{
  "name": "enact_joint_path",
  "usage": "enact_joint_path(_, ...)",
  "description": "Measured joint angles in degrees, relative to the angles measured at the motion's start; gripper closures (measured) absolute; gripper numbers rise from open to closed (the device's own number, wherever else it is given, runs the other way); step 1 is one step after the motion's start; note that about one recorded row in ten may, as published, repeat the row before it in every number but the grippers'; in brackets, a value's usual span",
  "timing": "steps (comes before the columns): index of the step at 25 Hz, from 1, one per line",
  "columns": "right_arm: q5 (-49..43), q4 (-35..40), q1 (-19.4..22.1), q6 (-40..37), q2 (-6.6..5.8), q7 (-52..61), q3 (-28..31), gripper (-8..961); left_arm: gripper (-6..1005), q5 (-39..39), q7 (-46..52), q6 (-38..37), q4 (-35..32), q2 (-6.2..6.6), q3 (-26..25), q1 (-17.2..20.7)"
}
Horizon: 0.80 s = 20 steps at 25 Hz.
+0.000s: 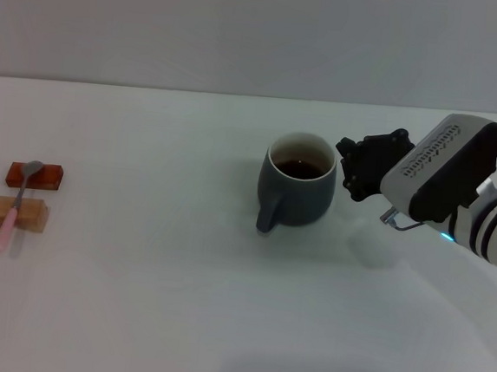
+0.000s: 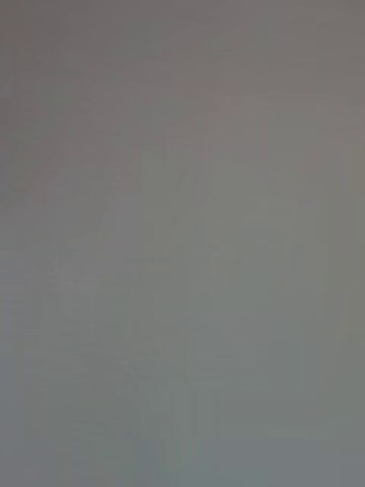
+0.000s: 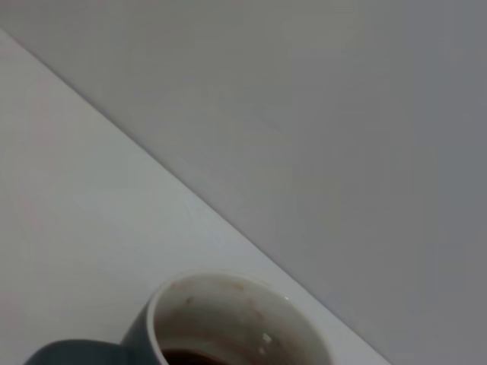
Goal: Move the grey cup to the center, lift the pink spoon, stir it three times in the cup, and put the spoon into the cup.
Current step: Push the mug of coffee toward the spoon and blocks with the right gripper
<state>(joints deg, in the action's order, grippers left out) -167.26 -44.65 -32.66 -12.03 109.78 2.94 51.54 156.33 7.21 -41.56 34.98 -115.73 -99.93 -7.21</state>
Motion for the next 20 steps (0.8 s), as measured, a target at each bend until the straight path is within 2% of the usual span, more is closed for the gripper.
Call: enact_joint_path(20,0.09,-2.42,-1.40,2.36,0.53,0.02,-3.83,933,164,-0.11,0.07,-0.01,0.68,-0.20,-0.09,0.65)
